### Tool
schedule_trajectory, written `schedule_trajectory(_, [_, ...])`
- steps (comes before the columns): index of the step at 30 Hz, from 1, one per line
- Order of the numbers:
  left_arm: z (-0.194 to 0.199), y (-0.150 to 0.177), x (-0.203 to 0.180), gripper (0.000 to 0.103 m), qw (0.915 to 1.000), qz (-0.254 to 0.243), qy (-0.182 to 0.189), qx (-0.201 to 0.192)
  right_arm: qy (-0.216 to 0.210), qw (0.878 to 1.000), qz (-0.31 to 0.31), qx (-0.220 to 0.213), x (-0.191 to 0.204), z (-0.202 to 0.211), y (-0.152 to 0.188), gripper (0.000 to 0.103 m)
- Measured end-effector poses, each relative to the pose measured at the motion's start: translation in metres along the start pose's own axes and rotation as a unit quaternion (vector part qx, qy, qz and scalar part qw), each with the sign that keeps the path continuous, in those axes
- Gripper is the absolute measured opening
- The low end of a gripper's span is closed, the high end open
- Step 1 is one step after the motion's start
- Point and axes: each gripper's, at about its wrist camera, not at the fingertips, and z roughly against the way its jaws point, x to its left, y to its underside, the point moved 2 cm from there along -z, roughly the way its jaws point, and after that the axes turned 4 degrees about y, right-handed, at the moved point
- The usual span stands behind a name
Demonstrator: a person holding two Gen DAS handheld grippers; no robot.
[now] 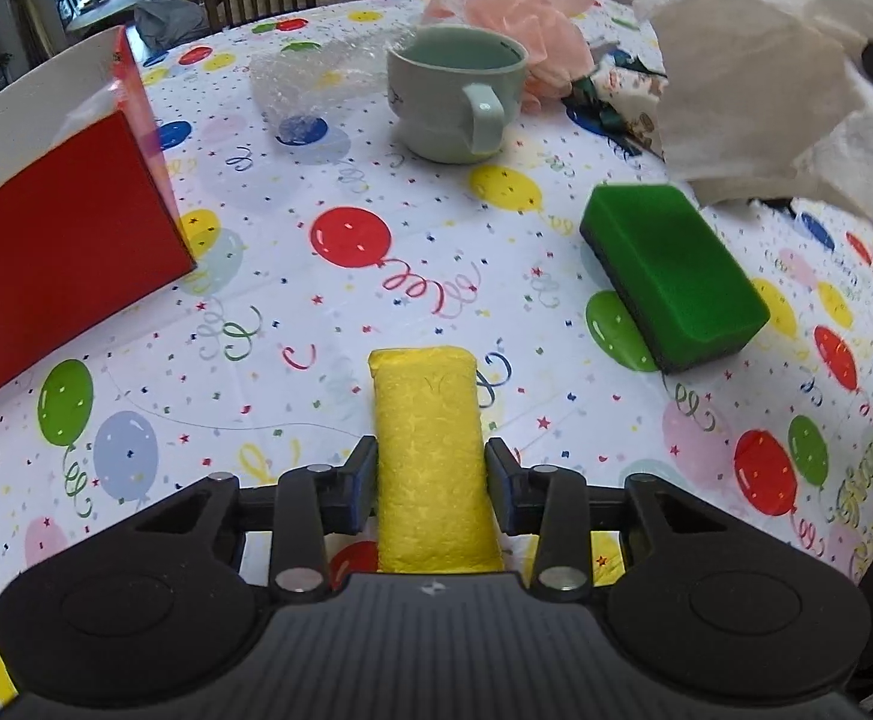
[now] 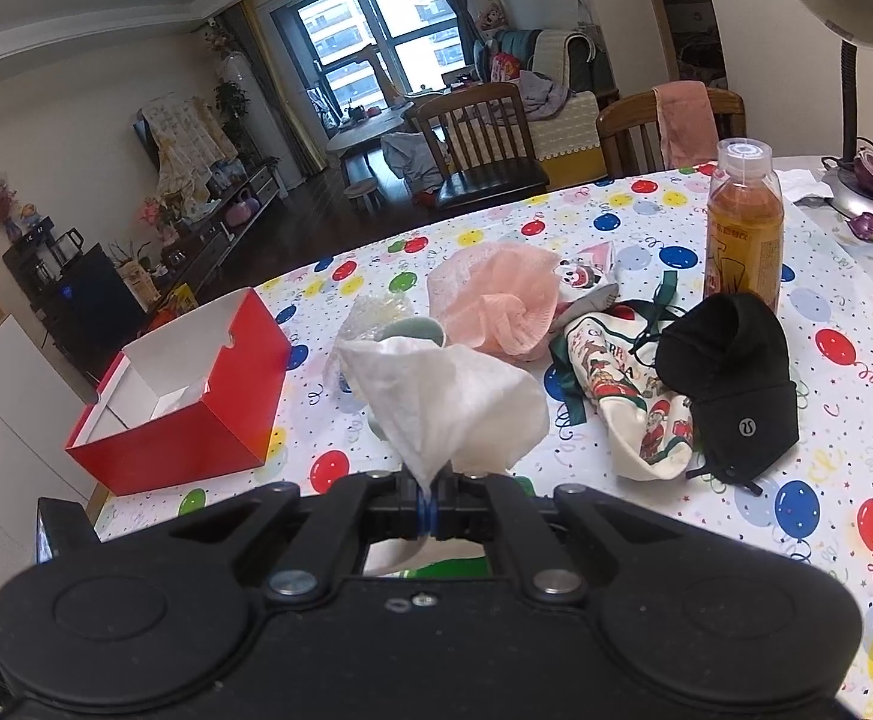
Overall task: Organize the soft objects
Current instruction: 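Lift the yellow sponge and white tissue and carry them toward the shoebox, then lower the yellow sponge with the left tool while the right tool lowers the tissue into the box, open both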
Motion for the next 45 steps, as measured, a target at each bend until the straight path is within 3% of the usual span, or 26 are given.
schedule_trajectory(10, [0.046, -0.022, 0.029, 0.037, 0.9982, 0.04, 0.018, -0.04, -0.008, 1.0, 0.006, -0.012, 0.021, 0.005, -0.006, 0.002])
schedule_trajectory(21, [0.103, -0.057, 0.074, 0.037, 0.9942, 0.052, 0.02, -0.092, -0.041, 0.998, 0.043, -0.028, 0.077, -0.001, -0.028, 0.002])
schedule_trajectory(34, [0.147, -0.073, 0.151, 0.037, 0.9885, 0.077, -0.022, -0.128, -0.1, 0.987, 0.122, -0.042, 0.171, -0.03, -0.062, 0.002])
schedule_trajectory(45, [0.157, -0.08, 0.221, 0.037, 0.9853, 0.09, -0.069, -0.129, -0.126, 0.975, 0.178, -0.036, 0.25, -0.075, -0.081, 0.002])
